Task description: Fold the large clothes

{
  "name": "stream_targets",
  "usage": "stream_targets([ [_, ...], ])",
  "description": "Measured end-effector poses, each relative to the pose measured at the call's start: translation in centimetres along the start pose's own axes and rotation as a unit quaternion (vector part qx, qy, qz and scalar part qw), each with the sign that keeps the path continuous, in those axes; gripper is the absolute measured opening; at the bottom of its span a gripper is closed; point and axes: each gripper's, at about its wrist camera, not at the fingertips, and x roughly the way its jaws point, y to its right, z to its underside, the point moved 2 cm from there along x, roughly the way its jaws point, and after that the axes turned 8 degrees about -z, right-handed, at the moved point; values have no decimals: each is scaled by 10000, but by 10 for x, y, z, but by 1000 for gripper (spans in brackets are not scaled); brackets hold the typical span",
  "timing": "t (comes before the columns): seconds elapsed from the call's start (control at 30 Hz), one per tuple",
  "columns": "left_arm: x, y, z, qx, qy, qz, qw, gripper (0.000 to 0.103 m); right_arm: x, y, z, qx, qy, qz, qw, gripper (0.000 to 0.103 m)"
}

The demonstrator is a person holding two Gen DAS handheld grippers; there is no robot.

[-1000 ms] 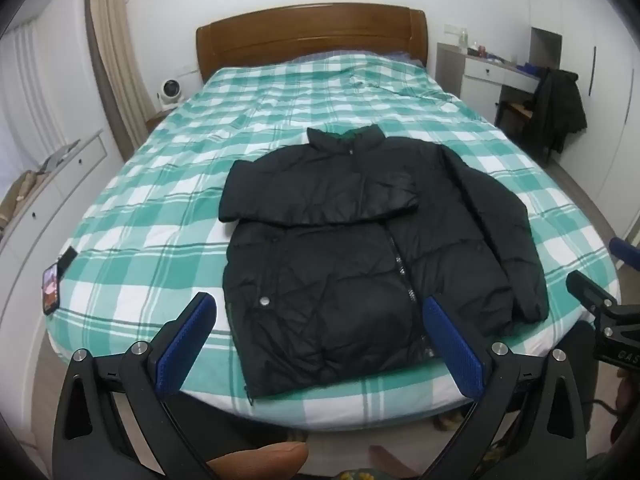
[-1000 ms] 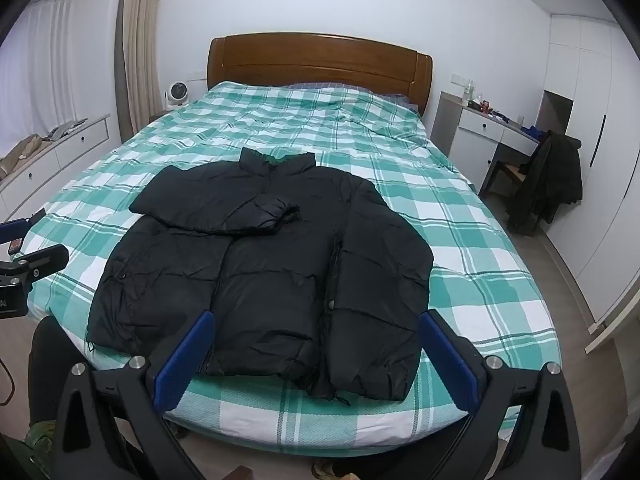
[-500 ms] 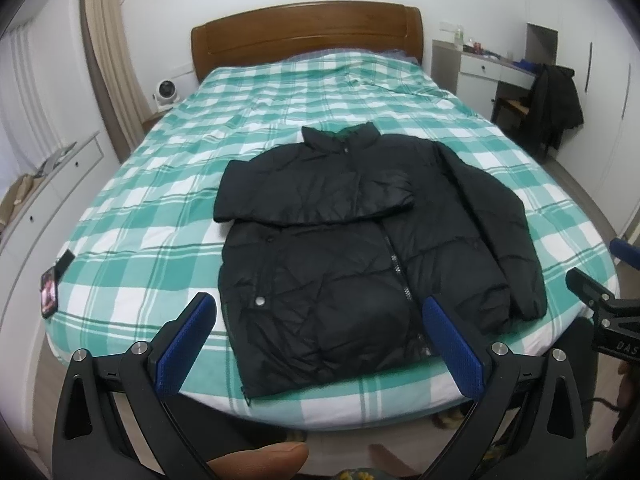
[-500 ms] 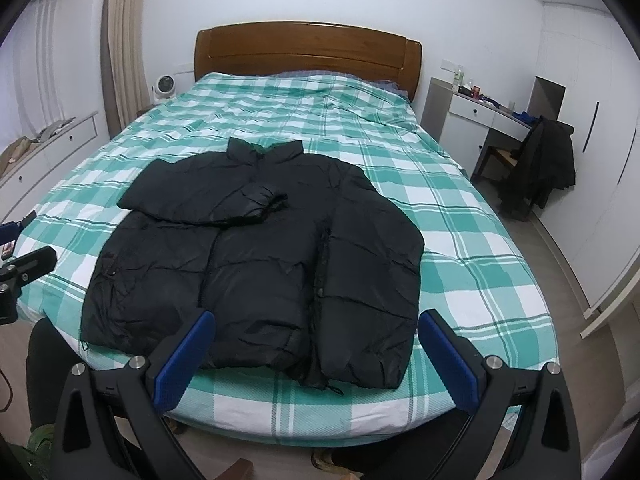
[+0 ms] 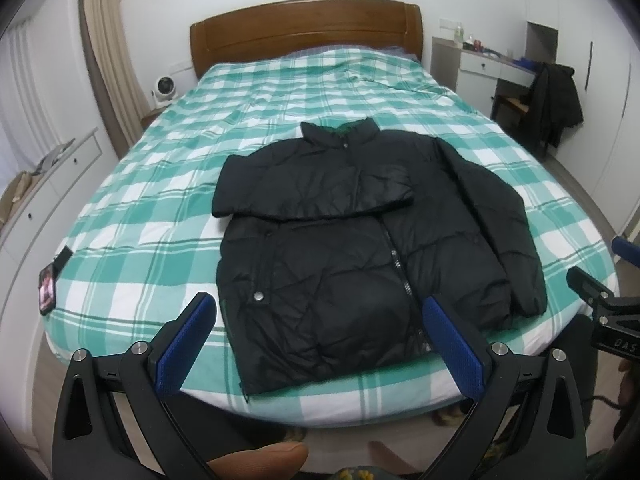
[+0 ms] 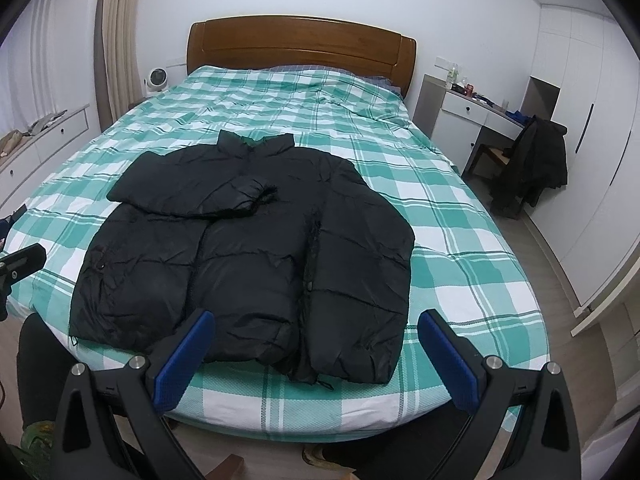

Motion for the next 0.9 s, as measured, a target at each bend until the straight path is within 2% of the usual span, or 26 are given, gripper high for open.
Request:
stream_targets([
  [0.23,-1,1,1,-46,108,37,9999,103,3,0,1,-24,-67,59,10000,103],
  [0.4,-1,1,1,-35,156,20,9999,103,3,1,1,17,-38,-47,10000,103],
  [0.53,0,0,3,-150,173,99,9997,103,-3,9,1,-35,248,-281,9993,103],
  [0.67,5,-6,4,-215,153,66,9996,103,8,41,10,-330,734,-578,9951,103],
  [0.73,6,-9,5,-238,230,27,9994,103,31,54,19,-567,430,-741,9947,103],
  [0.77,6,-10,5,-279,285,17,9992,103,52,57,29,-841,36,-971,9917,103],
  [0.83,6,-12,7,-343,370,19,9987,103,84,54,50,-1325,-445,-1280,9819,103],
  [0.9,5,-12,8,-388,439,41,9983,103,110,47,64,-1623,-731,-1326,9751,103],
])
